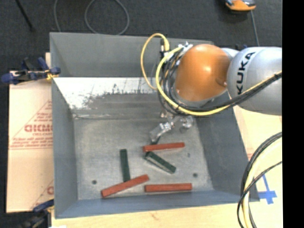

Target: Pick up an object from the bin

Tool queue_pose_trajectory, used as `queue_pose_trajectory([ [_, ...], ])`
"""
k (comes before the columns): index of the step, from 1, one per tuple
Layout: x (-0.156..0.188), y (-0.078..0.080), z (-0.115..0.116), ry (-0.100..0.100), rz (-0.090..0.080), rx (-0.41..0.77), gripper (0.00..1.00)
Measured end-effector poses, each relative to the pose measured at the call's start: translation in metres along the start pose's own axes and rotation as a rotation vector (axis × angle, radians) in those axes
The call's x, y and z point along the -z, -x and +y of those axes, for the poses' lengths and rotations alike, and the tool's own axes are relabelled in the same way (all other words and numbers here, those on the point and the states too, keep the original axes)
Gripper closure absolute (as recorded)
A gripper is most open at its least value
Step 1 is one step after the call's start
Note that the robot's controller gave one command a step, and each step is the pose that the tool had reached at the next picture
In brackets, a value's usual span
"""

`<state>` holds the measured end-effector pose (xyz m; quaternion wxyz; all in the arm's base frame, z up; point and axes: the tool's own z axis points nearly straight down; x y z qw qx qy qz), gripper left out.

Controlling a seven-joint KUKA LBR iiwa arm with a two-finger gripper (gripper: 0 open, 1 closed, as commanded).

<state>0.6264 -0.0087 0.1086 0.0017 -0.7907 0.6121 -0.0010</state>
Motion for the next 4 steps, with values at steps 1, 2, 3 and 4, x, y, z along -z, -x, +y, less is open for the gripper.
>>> queue_pose_trajectory([
  [1, -0.013, 0.034, 0.041, 0.006, -0.002, 0.481, 0.0],
  [2, -0.014, 0.007, 0.001, 0.003, -0.002, 0.973, 0.0],
  [3, -0.029, 0.053, -0.017, 0.003, -0.004, 1.318, 0.0],
  [4, -0.028, 0.052, -0.018, 0.001, -0.001, 1.321, 1.0],
])
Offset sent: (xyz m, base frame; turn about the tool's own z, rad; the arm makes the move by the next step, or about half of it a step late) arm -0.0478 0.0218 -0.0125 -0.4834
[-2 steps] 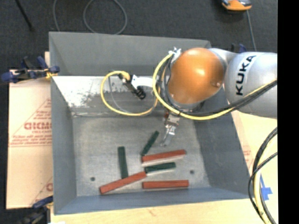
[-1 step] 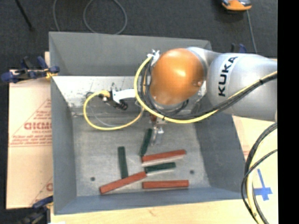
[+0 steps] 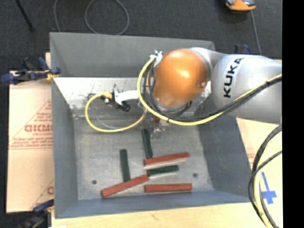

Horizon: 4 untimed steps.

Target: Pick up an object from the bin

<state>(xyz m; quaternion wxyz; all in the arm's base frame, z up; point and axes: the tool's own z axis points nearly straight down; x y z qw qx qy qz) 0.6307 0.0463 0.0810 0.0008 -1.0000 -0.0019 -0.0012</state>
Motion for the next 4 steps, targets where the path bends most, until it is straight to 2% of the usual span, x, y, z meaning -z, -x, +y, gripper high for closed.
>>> queue_pose_trajectory([
  [1, 0.0, 0.0, 0.0, -0.001, 0.001, 0.001, 0.0],
  [2, -0.008, 0.048, -0.034, -0.002, -0.003, 0.698, 0.0],
  [3, -0.008, 0.047, -0.033, 0.0, -0.002, 0.702, 1.0],
  [4, -0.008, 0.047, -0.033, -0.001, 0.0, 0.704, 0.0],
])
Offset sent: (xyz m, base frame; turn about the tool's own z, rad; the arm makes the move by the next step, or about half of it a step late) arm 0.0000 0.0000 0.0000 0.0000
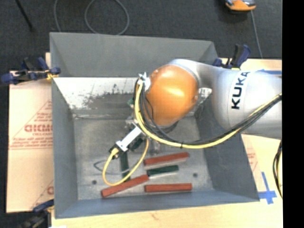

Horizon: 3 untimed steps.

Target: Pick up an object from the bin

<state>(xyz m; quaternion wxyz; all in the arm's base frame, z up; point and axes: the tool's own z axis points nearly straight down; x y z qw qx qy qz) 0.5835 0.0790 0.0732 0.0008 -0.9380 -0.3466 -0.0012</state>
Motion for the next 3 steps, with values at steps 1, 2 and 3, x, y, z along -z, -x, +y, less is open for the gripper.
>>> queue_pose_trajectory([
  [1, -0.0002, -0.0002, -0.0001, -0.001, 0.002, 0.002, 1.0],
  [2, -0.0001, -0.0003, -0.0001, -0.001, 0.004, 0.003, 0.0],
  [3, -0.0002, -0.0003, -0.0001, -0.001, 0.005, 0.004, 1.0],
])
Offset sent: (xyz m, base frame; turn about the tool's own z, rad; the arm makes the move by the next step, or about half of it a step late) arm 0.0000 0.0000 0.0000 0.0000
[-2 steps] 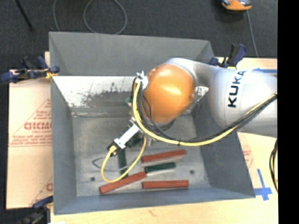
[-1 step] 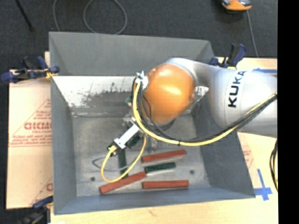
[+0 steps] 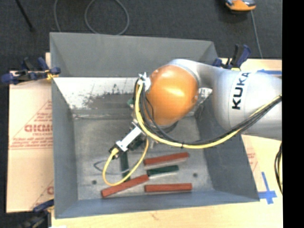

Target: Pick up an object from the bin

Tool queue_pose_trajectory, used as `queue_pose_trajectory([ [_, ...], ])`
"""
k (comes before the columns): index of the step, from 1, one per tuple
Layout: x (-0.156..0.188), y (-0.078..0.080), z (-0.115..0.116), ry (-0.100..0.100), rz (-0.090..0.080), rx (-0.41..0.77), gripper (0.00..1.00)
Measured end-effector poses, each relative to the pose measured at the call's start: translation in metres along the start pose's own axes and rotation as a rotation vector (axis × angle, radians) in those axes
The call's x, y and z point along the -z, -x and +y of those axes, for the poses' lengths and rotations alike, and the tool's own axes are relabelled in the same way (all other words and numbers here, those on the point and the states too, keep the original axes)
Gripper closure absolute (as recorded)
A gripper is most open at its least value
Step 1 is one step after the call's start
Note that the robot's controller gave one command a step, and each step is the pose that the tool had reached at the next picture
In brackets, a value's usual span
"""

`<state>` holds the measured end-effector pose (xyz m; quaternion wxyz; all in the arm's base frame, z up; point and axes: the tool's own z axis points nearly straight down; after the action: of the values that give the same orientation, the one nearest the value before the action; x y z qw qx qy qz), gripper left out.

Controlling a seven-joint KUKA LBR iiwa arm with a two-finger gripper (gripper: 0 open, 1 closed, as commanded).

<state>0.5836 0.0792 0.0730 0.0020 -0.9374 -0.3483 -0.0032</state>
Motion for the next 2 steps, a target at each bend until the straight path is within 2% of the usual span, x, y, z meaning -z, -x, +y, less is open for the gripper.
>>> queue_pose_trajectory([
  [1, 0.0001, -0.0001, 0.0, 0.0, 0.001, 0.0, 0.0],
  [2, 0.0, -0.0001, 0.0, 0.0, 0.001, 0.0, 1.0],
])
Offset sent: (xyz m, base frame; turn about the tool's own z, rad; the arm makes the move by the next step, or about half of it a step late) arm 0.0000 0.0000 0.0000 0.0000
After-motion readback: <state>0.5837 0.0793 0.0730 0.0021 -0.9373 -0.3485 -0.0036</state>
